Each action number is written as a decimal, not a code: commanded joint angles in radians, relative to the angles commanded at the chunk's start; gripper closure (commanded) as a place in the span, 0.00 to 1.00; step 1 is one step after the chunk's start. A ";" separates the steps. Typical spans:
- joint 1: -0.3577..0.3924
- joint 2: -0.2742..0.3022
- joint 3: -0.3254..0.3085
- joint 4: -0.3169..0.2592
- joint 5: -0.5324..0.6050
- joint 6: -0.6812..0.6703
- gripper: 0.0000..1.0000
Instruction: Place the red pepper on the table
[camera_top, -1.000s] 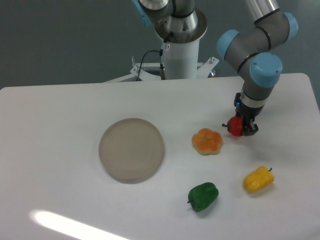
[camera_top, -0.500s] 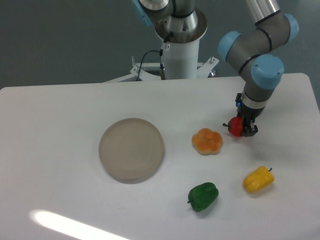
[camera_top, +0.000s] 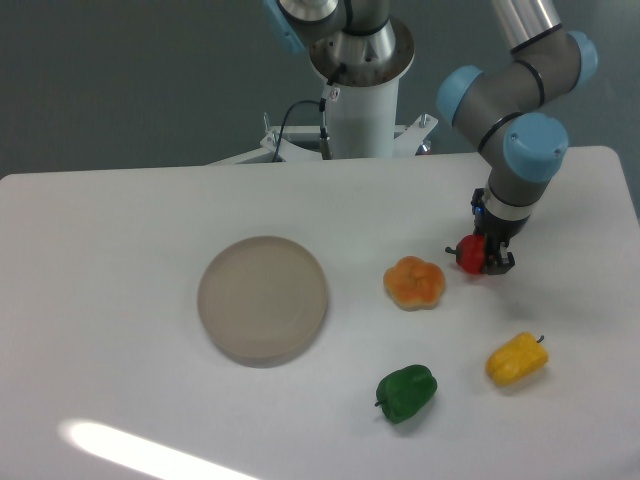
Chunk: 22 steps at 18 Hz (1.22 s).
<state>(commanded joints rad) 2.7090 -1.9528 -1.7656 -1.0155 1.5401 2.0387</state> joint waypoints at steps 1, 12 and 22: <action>0.000 -0.006 0.002 0.000 0.000 0.000 0.43; 0.000 -0.011 0.005 0.000 -0.002 0.002 0.24; 0.009 0.006 0.040 -0.005 -0.003 0.000 0.00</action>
<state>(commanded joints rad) 2.7182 -1.9466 -1.7259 -1.0201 1.5370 2.0387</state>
